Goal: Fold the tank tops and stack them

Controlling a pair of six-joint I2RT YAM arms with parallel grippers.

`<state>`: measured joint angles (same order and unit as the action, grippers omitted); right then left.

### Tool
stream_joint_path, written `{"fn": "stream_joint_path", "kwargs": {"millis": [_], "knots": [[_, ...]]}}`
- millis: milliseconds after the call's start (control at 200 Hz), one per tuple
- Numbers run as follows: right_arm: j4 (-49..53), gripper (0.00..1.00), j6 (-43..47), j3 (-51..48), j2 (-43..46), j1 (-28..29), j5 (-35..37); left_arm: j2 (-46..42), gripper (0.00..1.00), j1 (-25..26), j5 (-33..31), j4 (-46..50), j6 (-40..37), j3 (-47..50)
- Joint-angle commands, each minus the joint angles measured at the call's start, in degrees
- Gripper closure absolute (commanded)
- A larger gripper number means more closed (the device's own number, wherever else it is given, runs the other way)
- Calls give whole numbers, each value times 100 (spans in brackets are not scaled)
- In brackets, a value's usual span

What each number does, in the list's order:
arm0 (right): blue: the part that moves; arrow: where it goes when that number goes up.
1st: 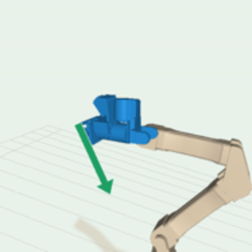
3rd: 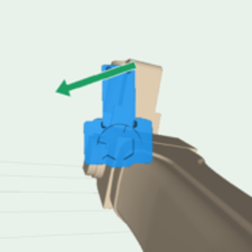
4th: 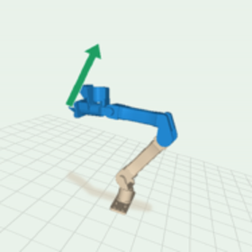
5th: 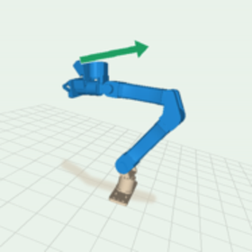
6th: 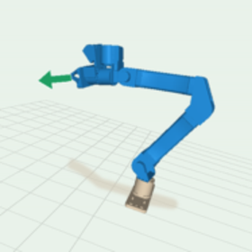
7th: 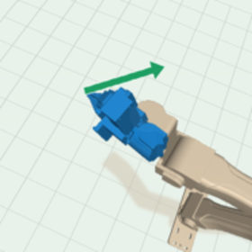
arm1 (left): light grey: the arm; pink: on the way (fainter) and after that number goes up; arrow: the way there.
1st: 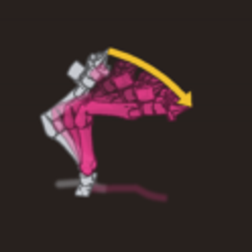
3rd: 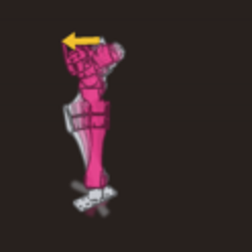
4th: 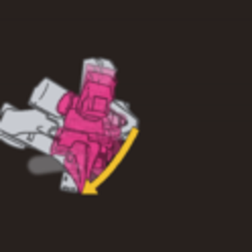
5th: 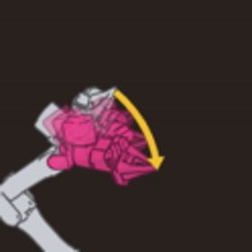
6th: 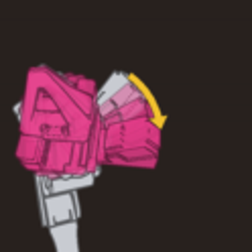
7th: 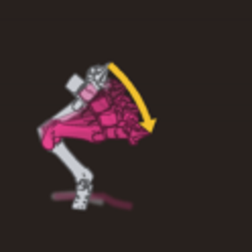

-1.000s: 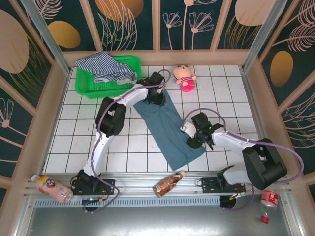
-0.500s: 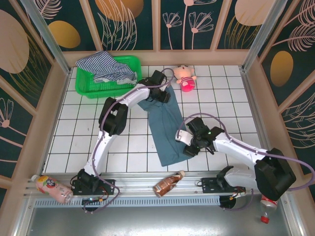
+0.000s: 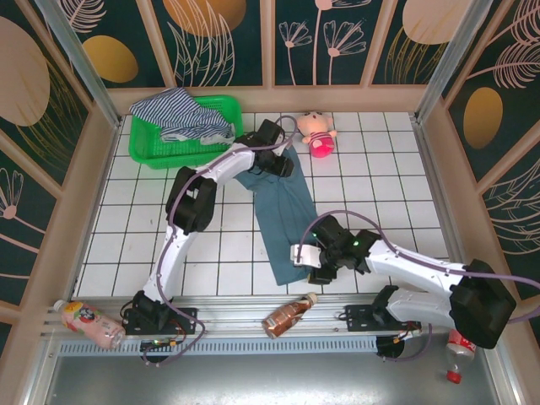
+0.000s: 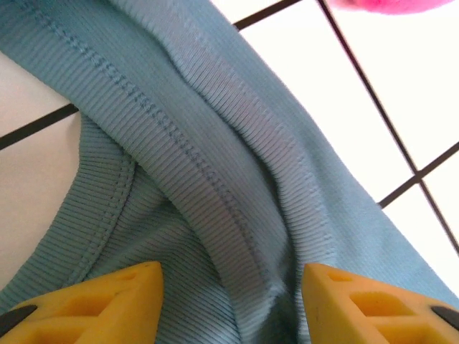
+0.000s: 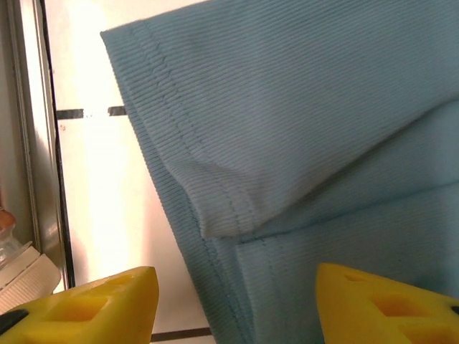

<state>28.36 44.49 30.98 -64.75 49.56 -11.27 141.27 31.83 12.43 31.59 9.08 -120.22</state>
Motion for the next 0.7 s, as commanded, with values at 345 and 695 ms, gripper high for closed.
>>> {"fn": "stream_joint_path", "kwargs": {"millis": [345,695], "knots": [[-1139,40,278,-316,-773,152,-98,-2047,42,27,-126,1,864,1278],[-393,60,104,-97,-1127,46,-144,-3027,42,30,-258,-281,977,2887]]}}
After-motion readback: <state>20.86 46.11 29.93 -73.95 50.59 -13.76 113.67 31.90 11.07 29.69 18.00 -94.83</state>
